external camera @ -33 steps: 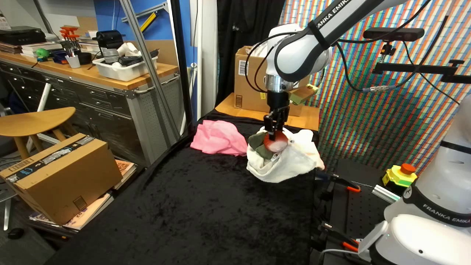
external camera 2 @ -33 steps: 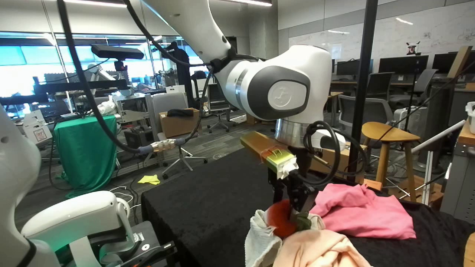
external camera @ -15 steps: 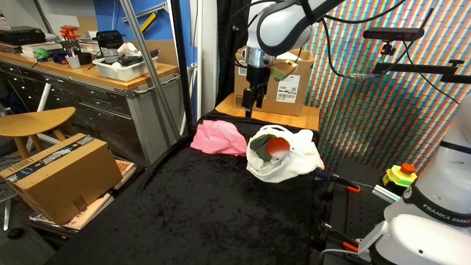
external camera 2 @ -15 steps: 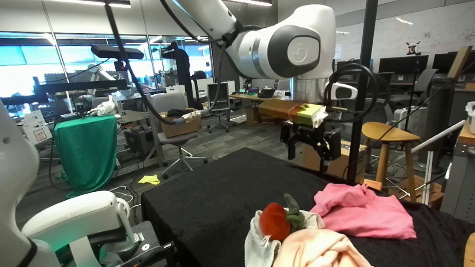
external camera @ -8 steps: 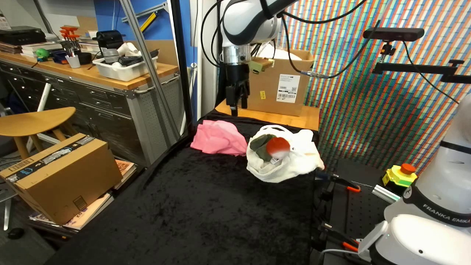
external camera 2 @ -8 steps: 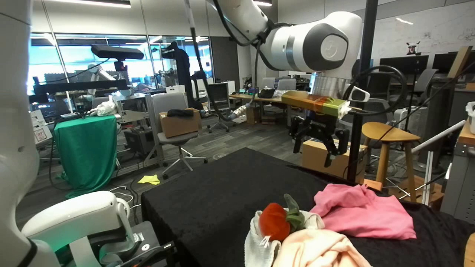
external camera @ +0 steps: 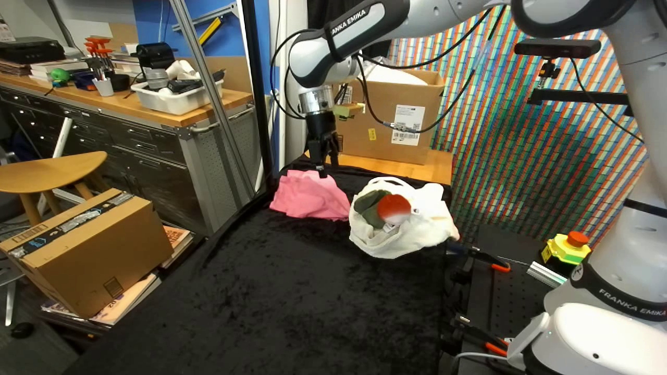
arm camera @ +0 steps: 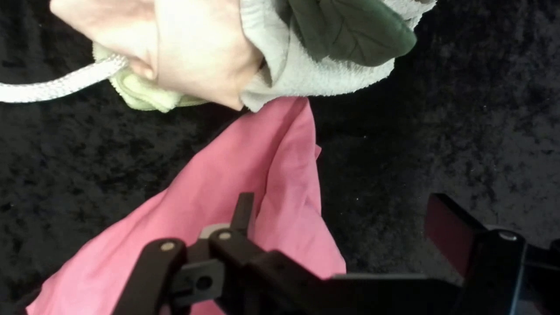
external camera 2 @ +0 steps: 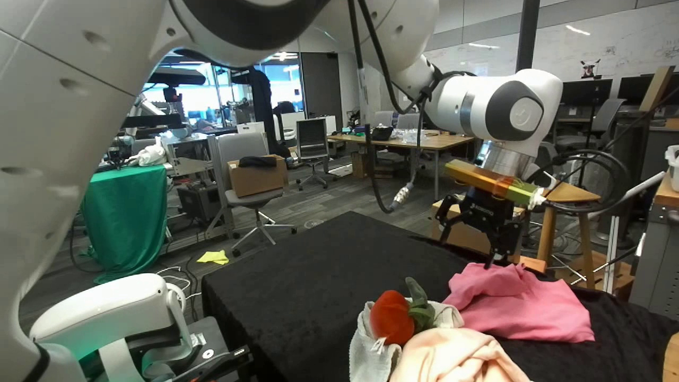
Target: Put the rope, clothes and the stuffed object on top of each other
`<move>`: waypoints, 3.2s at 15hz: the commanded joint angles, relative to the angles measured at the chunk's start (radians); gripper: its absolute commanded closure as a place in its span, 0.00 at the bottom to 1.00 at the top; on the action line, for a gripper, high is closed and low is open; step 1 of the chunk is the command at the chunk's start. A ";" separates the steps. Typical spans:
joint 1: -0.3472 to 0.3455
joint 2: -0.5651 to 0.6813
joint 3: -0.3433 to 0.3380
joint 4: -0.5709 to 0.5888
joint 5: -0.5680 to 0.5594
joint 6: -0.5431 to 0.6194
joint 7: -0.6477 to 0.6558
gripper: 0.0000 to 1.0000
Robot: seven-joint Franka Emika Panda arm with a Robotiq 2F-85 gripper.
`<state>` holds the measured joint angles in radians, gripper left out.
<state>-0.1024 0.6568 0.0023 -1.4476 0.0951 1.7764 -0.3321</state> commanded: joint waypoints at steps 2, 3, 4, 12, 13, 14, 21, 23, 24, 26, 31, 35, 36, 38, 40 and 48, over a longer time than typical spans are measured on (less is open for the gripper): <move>-0.043 0.158 0.022 0.199 0.000 -0.051 -0.058 0.00; -0.049 0.175 0.023 0.213 0.001 -0.038 -0.060 0.00; -0.053 0.196 0.024 0.233 0.004 -0.024 -0.059 0.00; -0.062 0.242 0.043 0.219 0.007 0.250 -0.055 0.00; -0.061 0.244 0.046 0.212 0.004 0.285 -0.057 0.00; -0.061 0.247 0.047 0.208 0.000 0.317 -0.058 0.00; -0.068 0.269 0.052 0.192 -0.005 0.403 -0.056 0.00; -0.068 0.264 0.055 0.164 -0.003 0.416 -0.056 0.00; -0.068 0.263 0.060 0.155 0.002 0.415 -0.057 0.00; -0.068 0.255 0.071 0.132 0.007 0.420 -0.062 0.00; -0.071 0.243 0.109 0.104 0.022 0.402 -0.069 0.00; -0.070 0.243 0.113 0.104 0.019 0.383 -0.060 0.42; -0.069 0.243 0.110 0.103 0.017 0.378 -0.057 0.49; -0.068 0.242 0.106 0.101 0.013 0.369 -0.054 0.65; -0.069 0.236 0.104 0.095 0.010 0.357 -0.052 0.81; -0.071 0.112 0.103 0.030 0.010 0.299 -0.061 0.94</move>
<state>-0.1688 0.8667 0.1020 -1.3430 0.0961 2.0908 -0.3804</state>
